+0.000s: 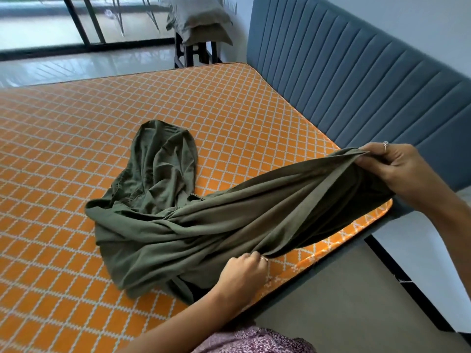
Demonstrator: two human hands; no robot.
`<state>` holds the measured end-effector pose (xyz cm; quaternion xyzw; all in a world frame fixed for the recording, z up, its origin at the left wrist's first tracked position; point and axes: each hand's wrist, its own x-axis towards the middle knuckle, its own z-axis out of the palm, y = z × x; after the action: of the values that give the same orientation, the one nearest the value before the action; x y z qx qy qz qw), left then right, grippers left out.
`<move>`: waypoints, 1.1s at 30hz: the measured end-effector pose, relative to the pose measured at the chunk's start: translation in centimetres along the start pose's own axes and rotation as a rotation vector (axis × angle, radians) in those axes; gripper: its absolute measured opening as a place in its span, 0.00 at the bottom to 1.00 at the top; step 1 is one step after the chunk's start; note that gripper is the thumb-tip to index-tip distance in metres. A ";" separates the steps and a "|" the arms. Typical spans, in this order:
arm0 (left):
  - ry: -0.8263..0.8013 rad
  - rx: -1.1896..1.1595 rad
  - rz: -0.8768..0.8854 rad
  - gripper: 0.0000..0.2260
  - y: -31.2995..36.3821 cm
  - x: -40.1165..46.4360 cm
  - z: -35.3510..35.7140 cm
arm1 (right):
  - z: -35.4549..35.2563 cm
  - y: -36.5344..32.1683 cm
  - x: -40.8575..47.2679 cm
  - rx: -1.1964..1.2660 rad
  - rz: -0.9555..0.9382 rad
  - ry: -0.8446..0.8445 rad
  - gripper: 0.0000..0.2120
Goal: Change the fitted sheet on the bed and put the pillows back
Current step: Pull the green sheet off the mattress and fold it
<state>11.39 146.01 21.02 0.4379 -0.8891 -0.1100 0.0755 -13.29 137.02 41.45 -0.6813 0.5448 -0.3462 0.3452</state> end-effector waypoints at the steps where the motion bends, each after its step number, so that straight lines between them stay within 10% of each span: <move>1: 0.091 -0.070 0.006 0.07 -0.7 -0.7 -0.6 | 0.0 0.2 0.0 0.001 -0.006 0.002 0.07; 9: 0.585 -0.712 -0.534 0.17 -3.9 -4.9 -2.7 | -0.3 0.3 0.3 -0.005 -0.009 0.007 0.16; 16: 0.145 -0.674 -0.396 0.08 -7.3 -6.7 1.4 | -0.1 0.1 0.4 0.021 0.011 0.019 0.07; 24: 0.152 -1.046 -0.409 0.18 -17.3 -6.6 -11.6 | -0.3 0.6 -1.4 0.084 0.060 0.006 0.23; 33: -0.041 -0.623 -0.341 0.09 -18.5 5.1 -7.5 | -1.1 2.0 -5.0 0.117 0.161 0.099 0.24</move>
<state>24.13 130.04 23.58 0.5338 -0.7282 -0.3955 0.1682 -16.06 141.52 39.85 -0.5961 0.5931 -0.3817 0.3837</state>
